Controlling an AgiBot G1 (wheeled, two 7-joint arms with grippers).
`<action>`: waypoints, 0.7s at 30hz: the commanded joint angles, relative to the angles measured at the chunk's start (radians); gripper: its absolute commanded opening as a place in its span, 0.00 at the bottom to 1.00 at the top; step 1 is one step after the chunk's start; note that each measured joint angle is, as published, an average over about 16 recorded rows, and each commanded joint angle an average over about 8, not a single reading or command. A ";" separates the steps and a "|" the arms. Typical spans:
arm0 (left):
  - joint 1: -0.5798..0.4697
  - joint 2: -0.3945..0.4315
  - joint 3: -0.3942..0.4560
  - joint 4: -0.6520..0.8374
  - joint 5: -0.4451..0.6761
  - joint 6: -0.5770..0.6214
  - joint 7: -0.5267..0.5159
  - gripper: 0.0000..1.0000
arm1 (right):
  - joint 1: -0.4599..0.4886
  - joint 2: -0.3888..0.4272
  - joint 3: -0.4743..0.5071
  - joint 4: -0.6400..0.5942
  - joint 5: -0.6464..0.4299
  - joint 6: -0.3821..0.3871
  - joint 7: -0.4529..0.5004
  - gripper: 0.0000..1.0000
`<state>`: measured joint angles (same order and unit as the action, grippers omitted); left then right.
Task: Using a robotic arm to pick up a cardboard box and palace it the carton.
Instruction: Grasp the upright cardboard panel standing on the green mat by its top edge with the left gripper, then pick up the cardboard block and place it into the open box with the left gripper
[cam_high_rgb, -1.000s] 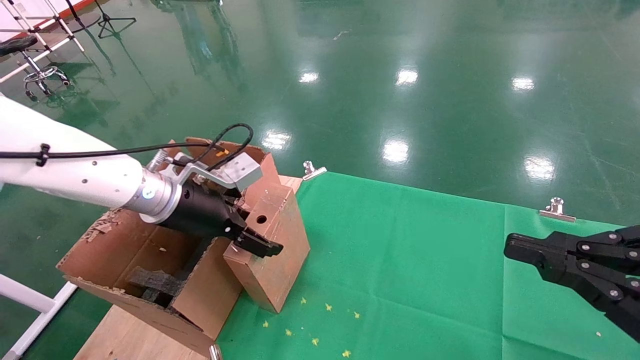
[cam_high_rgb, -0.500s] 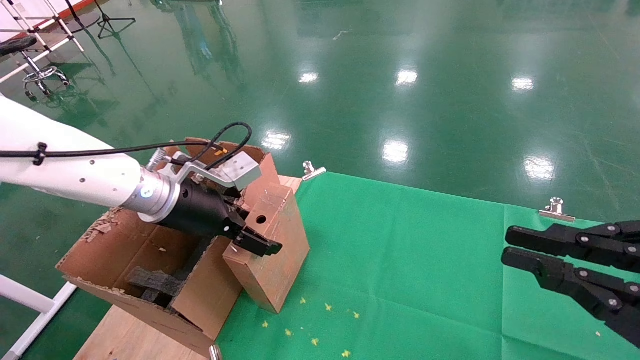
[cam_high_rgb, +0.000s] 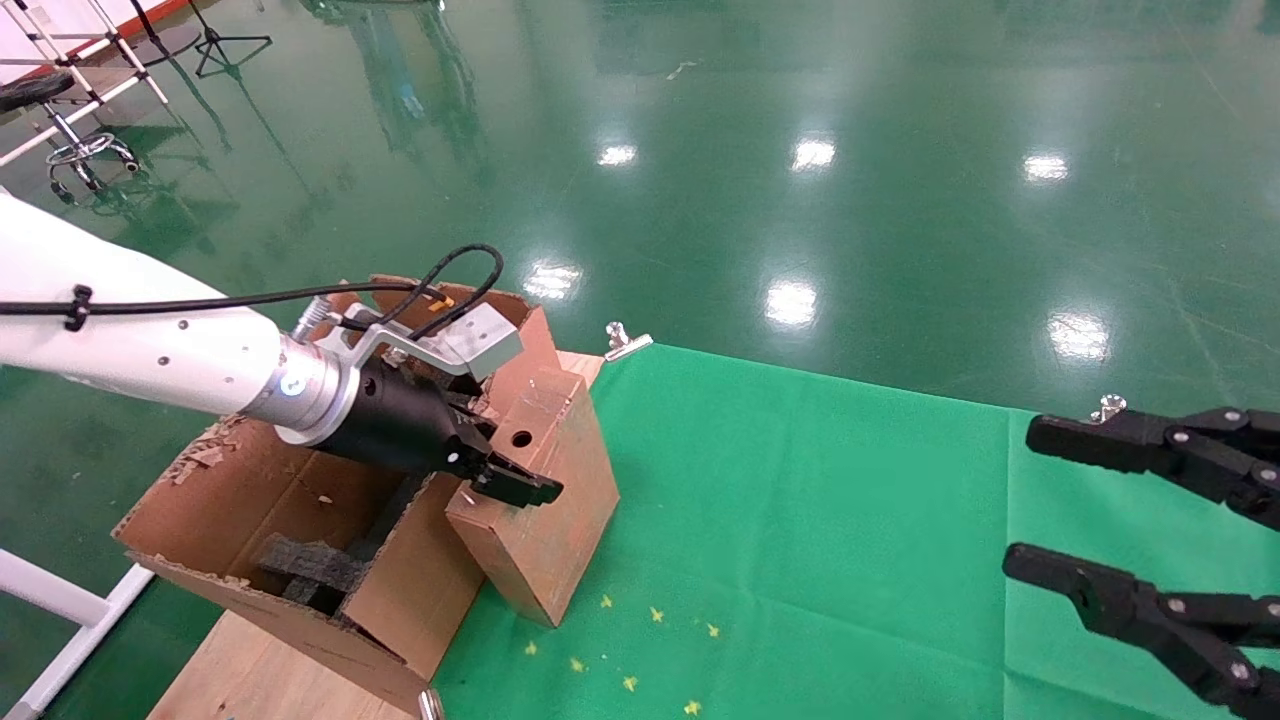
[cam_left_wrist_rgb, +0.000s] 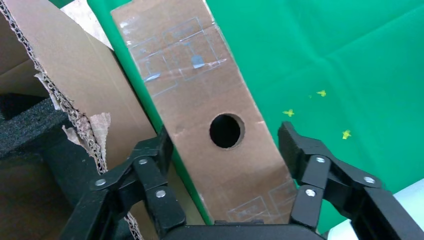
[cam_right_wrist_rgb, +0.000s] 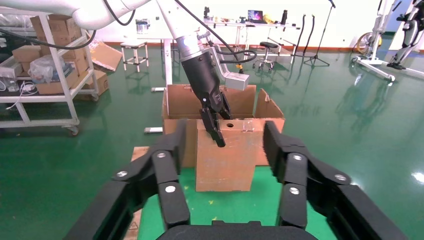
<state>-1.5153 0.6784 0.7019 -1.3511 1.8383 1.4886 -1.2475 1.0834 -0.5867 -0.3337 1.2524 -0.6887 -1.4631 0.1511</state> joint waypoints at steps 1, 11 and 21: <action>0.000 -0.001 0.000 -0.001 0.000 0.000 -0.001 0.00 | 0.000 0.000 0.000 0.000 0.000 0.000 0.000 1.00; -0.018 0.005 -0.019 0.029 -0.086 0.018 0.087 0.00 | 0.000 0.000 0.000 0.000 0.000 0.000 0.000 1.00; -0.201 -0.063 -0.123 0.124 -0.213 0.045 0.369 0.00 | 0.000 0.000 0.000 0.000 0.000 0.000 0.000 1.00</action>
<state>-1.7134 0.6107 0.5865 -1.2265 1.6455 1.5329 -0.9055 1.0835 -0.5867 -0.3338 1.2523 -0.6887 -1.4632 0.1510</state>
